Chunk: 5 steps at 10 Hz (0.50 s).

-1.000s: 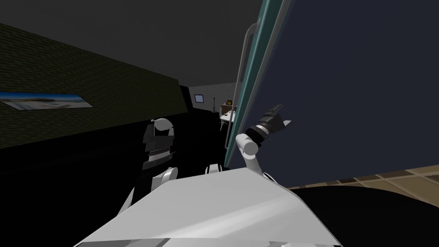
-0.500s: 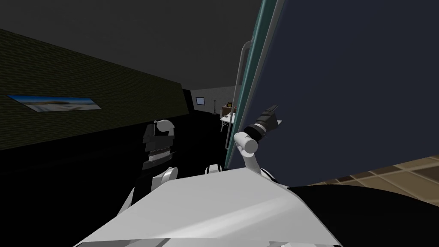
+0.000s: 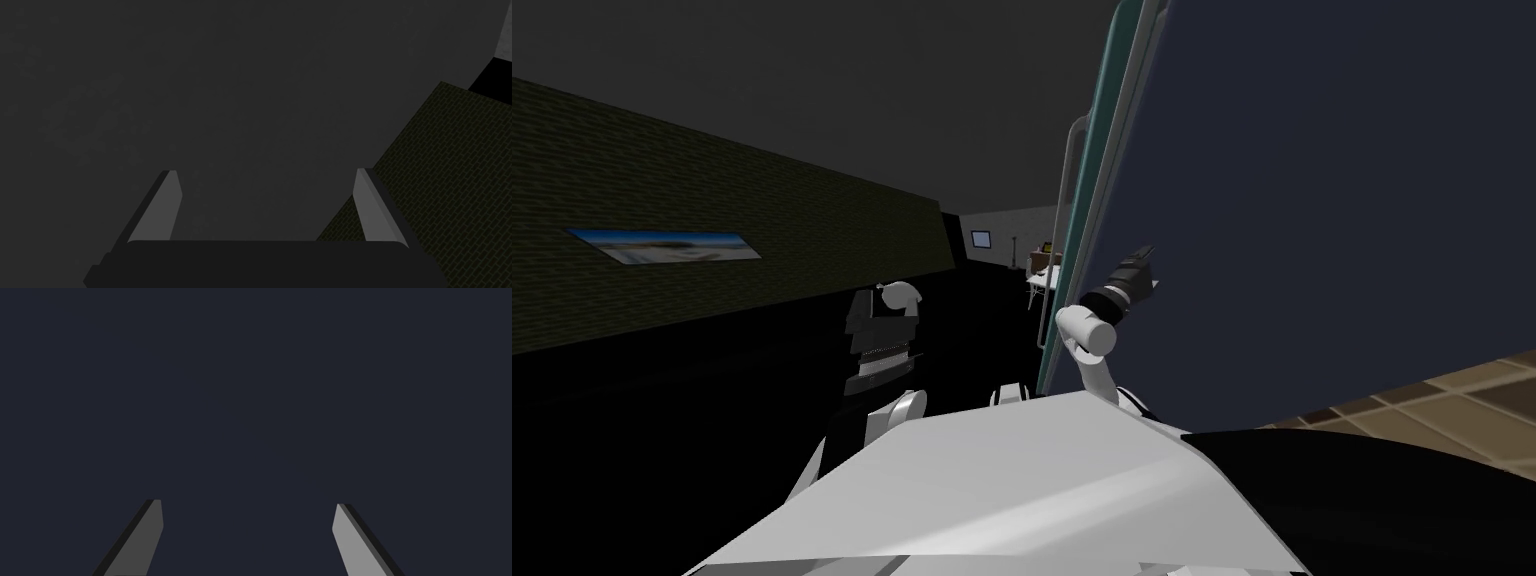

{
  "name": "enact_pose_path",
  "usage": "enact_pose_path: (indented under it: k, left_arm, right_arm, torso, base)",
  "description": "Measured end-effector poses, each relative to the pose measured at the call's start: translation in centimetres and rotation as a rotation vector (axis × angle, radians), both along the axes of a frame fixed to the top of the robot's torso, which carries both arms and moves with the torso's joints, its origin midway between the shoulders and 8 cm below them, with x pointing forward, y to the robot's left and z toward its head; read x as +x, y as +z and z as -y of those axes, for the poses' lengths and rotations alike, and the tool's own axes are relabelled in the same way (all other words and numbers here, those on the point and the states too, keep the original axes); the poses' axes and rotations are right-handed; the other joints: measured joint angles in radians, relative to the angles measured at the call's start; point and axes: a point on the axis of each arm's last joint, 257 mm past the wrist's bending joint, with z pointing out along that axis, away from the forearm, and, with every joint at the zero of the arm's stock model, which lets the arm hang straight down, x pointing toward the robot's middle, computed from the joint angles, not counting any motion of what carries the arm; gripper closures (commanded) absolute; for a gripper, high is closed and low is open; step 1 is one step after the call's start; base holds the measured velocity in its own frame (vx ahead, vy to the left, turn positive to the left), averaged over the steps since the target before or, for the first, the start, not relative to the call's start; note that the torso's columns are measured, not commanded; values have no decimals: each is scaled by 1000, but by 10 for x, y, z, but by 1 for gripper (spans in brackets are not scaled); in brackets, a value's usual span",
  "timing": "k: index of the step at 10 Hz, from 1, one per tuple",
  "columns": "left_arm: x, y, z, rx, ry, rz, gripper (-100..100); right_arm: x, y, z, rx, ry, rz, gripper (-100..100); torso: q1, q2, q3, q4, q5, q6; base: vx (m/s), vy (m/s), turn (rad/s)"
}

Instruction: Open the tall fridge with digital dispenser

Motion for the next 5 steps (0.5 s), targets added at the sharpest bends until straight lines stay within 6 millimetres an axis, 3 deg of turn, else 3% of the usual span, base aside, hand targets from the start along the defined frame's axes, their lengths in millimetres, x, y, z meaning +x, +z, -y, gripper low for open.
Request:
enact_pose_path:
  k: [5]
  left_arm:
    - [0,0,0,0,0,0,0]
  right_arm:
    - [17,-4,-4,69,82,10,-100]
  torso:
    - [2,-11,-8,-5,0,-6]
  base:
    - [3,2,18]
